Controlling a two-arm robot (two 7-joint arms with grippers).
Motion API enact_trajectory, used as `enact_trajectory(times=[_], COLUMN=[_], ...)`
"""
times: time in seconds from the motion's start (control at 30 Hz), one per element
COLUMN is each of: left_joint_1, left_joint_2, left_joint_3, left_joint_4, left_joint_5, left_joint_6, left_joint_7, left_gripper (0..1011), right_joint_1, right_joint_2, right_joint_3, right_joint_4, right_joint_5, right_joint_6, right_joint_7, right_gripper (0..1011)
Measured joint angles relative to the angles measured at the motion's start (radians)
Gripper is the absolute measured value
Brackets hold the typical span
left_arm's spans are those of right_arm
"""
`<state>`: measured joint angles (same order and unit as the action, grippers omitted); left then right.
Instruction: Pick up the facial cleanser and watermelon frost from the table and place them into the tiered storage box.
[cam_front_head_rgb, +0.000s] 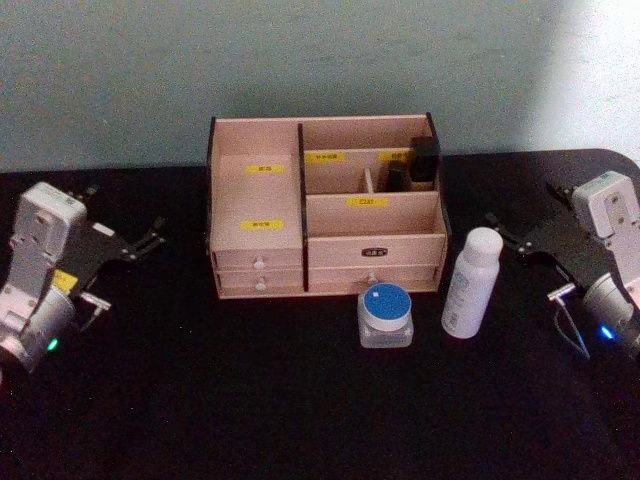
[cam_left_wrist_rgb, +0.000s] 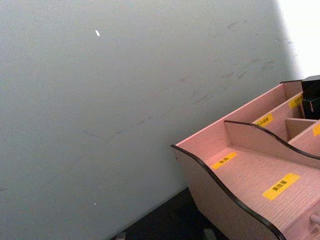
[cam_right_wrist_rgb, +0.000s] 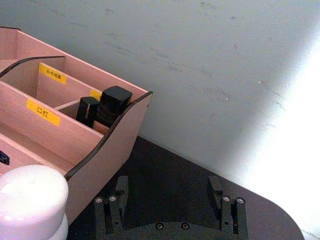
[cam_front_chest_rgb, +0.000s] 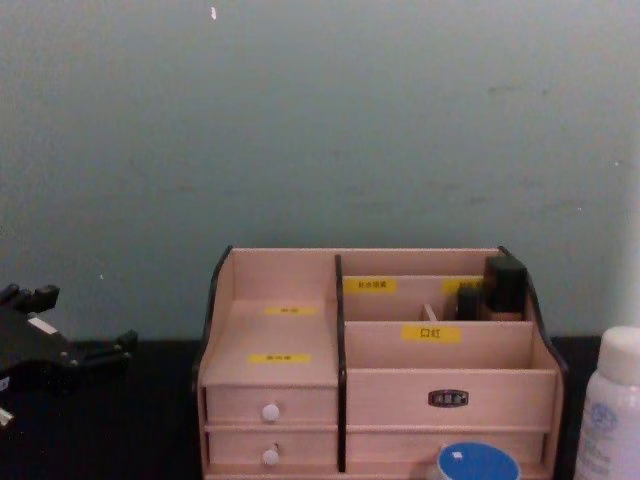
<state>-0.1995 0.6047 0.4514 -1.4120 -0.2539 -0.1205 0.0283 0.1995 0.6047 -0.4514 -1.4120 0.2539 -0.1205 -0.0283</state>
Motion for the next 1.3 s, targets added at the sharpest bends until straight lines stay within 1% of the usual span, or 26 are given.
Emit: enact_trajectory(times=[1.3], left_joint_1=[0.0], left_joint_2=[0.0], left_joint_3=[0.0], left_joint_4=[0.0], left_joint_5=[0.0], left_joint_6=[0.0], left_joint_7=[0.0], left_gripper=[1001], right_joint_1=[0.0], right_joint_2=[0.0], right_joint_3=[0.0], right_joint_4=[0.0], right_joint_5=[0.0], right_joint_6=[0.0], right_joint_7=[0.0], right_gripper=[1002])
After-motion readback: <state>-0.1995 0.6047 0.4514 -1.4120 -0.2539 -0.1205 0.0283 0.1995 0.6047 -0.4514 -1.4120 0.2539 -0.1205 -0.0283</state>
